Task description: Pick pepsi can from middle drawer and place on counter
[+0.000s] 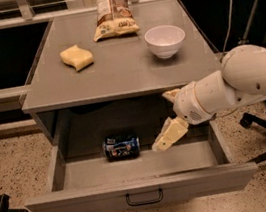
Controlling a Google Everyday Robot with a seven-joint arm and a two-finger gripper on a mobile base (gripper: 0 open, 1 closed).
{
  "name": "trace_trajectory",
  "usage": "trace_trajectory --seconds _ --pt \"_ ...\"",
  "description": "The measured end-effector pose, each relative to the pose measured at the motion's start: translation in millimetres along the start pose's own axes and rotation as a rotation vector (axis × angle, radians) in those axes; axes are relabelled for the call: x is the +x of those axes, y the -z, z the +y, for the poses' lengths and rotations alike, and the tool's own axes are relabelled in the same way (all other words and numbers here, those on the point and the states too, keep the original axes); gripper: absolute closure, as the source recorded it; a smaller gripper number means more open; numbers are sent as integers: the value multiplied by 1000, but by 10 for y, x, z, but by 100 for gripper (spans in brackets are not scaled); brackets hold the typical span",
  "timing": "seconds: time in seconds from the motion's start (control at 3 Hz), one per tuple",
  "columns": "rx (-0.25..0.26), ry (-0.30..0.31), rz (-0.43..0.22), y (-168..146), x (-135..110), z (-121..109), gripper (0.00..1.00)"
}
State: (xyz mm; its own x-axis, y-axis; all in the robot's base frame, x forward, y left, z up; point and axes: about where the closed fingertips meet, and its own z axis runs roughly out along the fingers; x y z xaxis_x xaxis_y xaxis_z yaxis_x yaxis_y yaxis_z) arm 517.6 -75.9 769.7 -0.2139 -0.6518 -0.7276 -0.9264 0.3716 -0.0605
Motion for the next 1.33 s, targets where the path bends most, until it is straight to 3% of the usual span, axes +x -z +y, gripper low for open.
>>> trace_trajectory --seconds 0.33,0.67,1.0,1.33 --pt "-9 -98 -84 -425 -11 83 0" --pt "4 -120 -161 -887 -179 60 0" --pt "27 -124 -171 -904 -196 -2 0" --pt "17 -129 -149 -948 -128 61 0"
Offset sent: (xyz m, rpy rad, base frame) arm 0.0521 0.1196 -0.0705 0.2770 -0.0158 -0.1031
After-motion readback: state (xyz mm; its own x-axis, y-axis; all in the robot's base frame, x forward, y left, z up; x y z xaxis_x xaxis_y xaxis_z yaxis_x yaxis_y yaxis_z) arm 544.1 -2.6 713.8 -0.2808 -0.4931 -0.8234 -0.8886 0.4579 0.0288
